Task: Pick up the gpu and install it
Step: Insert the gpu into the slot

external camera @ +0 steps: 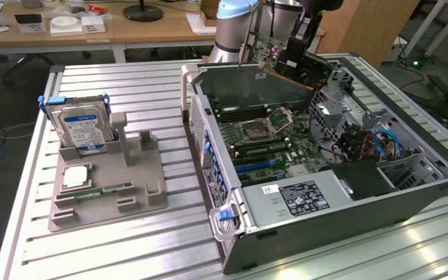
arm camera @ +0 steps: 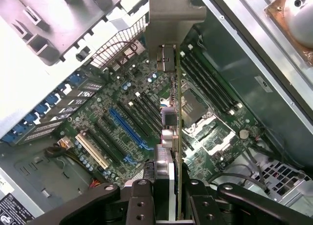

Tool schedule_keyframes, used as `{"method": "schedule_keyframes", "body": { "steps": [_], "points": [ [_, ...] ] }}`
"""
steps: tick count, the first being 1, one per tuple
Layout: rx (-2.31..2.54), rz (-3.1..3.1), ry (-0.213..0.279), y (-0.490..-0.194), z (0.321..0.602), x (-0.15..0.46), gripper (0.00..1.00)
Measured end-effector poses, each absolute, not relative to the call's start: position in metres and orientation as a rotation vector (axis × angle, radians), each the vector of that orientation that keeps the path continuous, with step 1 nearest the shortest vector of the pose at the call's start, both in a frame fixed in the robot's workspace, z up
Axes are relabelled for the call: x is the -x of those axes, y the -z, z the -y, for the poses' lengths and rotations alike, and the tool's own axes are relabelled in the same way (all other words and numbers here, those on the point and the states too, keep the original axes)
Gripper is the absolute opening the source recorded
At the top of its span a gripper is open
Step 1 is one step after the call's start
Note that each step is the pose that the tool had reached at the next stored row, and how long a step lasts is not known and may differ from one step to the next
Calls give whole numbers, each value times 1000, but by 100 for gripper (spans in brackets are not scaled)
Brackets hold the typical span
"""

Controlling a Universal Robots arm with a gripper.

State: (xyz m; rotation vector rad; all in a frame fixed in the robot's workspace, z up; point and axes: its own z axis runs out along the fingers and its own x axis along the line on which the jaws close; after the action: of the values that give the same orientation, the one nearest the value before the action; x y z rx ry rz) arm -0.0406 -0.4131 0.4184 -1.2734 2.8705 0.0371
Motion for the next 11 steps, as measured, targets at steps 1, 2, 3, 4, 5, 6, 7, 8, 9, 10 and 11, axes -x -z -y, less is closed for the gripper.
{"method": "schedule_keyframes", "body": {
  "steps": [1,2,3,4,5,6,7,8,9,10,11],
  "points": [
    [1282,-2867,-37,-418,413,41,28],
    [1290,-2863,-37,-418,413,41,28],
    [1298,-2860,-37,-418,413,41,28],
    [1307,-2856,-37,-418,413,41,28],
    [1316,-2852,-37,-418,413,41,28],
    [1325,-2848,-37,-418,413,41,28],
    [1335,-2843,-37,-418,413,41,28],
    [1343,-2839,-37,-418,413,41,28],
    [1352,-2835,-37,-418,413,41,28],
    [1360,-2831,-37,-418,413,41,28],
    [1368,-2828,-37,-418,413,41,28]
  ]
}}
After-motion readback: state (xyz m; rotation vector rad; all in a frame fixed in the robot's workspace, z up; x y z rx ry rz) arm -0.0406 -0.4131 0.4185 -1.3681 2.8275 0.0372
